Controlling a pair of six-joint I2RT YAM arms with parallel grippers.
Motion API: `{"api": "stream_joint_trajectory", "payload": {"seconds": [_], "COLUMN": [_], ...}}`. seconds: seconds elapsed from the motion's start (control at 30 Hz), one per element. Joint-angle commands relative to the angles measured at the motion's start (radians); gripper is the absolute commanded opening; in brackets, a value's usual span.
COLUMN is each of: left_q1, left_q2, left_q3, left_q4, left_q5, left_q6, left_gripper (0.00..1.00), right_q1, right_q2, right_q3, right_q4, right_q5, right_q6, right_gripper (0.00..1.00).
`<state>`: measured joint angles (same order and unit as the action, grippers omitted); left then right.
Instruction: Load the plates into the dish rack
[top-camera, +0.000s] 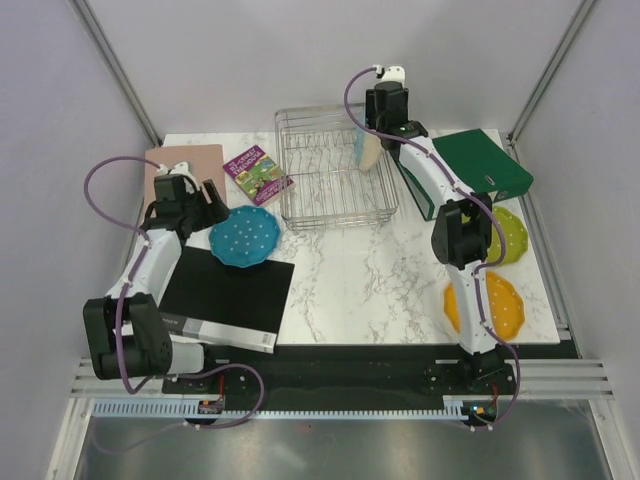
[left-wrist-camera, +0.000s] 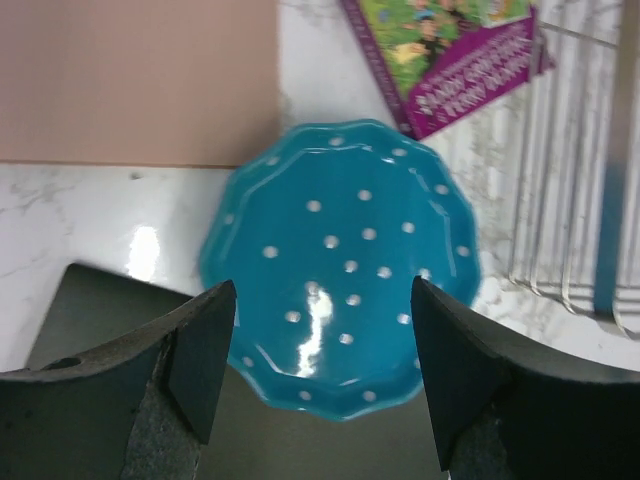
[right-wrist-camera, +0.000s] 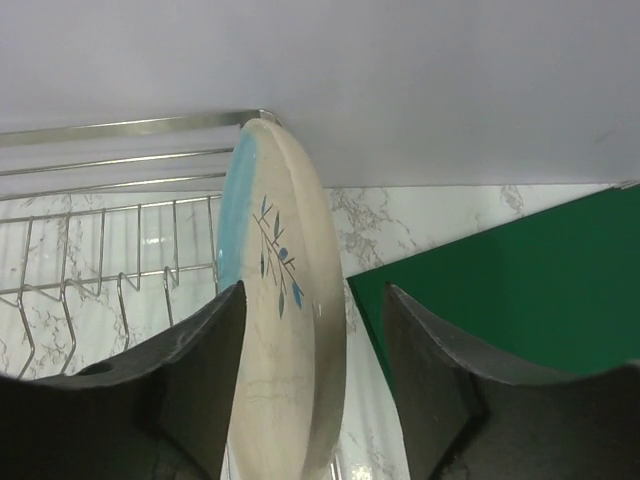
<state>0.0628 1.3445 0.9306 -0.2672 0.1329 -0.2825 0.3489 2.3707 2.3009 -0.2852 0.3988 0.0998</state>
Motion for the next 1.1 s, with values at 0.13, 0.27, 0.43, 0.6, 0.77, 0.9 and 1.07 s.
{"api": "stream_joint_trajectory", "payload": {"seconds": [0.13, 0.27, 0.43, 0.6, 0.77, 0.9, 1.07], "left_q1": [0.083, 0.107, 0.109, 0.111, 0.123, 0.126, 0.150], "left_q2": [0.151, 0.237, 0.326, 0.407, 0.436, 0.407, 0.329], "left_q3": [0.045, 0.027, 0.042, 0.082, 0.082, 0.080, 0.108], "left_q4": [0.003, 0.071, 0.108, 0.097, 0.079, 0.066, 0.057], "left_q5": [0.077, 0.056, 0.031, 0.043, 0.122, 0.126, 0.166], "left_q6": [0.075, 0.075, 0.081, 0.106, 0.137, 0.184, 0.242], "left_gripper": [0.74, 0.70, 0.67, 0.57, 0.18, 0.02, 0.02], "right_q1": [0.018, 0.051, 0.108, 0.116, 0.116, 0.116, 0.117], "right_q2": [-0.367, -0.562, -0.683, -0.705, -0.720, -0.714, -0.688], "right_q3": [-0.179, -0.425, -0.641, -0.705, -0.768, -0.776, -0.758], "right_q4": [0.107, 0.101, 0.048, -0.058, -0.104, -0.108, -0.111], "right_q5": [-0.041, -0.291, -0.457, -0.514, -0.540, -0.543, -0.575], "right_q6": [-0.092, -0.061, -0.061, -0.011, -0.018, -0.014, -0.012], "right_gripper": [0.69, 0.70, 0.71, 0.73, 0.73, 0.73, 0.74]}}
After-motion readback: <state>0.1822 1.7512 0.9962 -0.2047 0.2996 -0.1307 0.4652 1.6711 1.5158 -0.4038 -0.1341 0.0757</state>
